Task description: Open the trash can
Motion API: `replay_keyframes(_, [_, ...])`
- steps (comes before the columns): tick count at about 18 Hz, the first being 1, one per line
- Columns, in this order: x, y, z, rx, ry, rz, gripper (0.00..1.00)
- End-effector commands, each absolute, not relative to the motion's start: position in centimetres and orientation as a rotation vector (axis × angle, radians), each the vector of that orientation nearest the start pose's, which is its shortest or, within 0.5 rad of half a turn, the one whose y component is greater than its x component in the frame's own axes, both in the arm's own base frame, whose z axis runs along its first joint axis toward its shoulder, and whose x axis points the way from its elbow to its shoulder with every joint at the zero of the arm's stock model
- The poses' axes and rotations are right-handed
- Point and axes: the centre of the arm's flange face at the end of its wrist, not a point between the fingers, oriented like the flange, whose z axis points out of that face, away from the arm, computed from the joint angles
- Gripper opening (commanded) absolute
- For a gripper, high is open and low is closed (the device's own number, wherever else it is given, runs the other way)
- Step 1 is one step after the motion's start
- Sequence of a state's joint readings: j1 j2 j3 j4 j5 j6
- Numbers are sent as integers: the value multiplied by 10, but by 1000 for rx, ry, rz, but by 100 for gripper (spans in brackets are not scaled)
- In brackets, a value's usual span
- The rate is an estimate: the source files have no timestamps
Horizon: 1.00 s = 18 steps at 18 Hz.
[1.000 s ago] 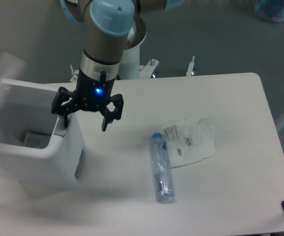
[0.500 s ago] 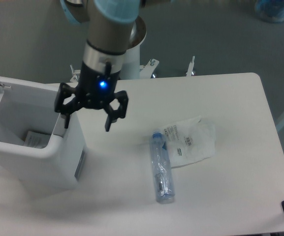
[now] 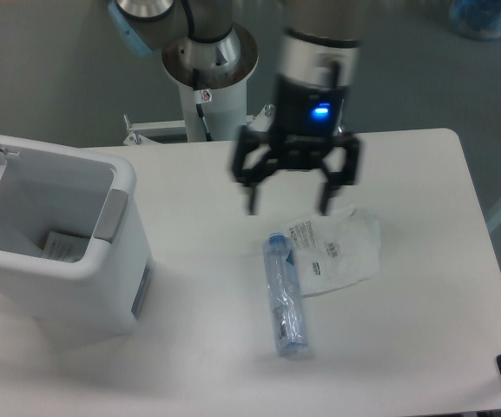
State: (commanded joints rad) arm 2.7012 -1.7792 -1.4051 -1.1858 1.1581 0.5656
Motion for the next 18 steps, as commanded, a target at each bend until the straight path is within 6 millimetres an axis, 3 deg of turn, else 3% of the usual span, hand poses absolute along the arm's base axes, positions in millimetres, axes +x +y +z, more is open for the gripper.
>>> replay_keyframes(4, [-514, 399, 464, -2682, -536, 67, 100])
replay_keyframes(7, [-532, 393, 433, -2852, -314, 164, 100])
replay_keyframes(11, [-546, 391, 403, -2914, -147, 154, 100])
replay_keyframes(15, [-552, 387, 385, -2980, 90, 173, 100])
replay_keyframes(18, [-548, 382, 374, -3039, 115, 177, 100])
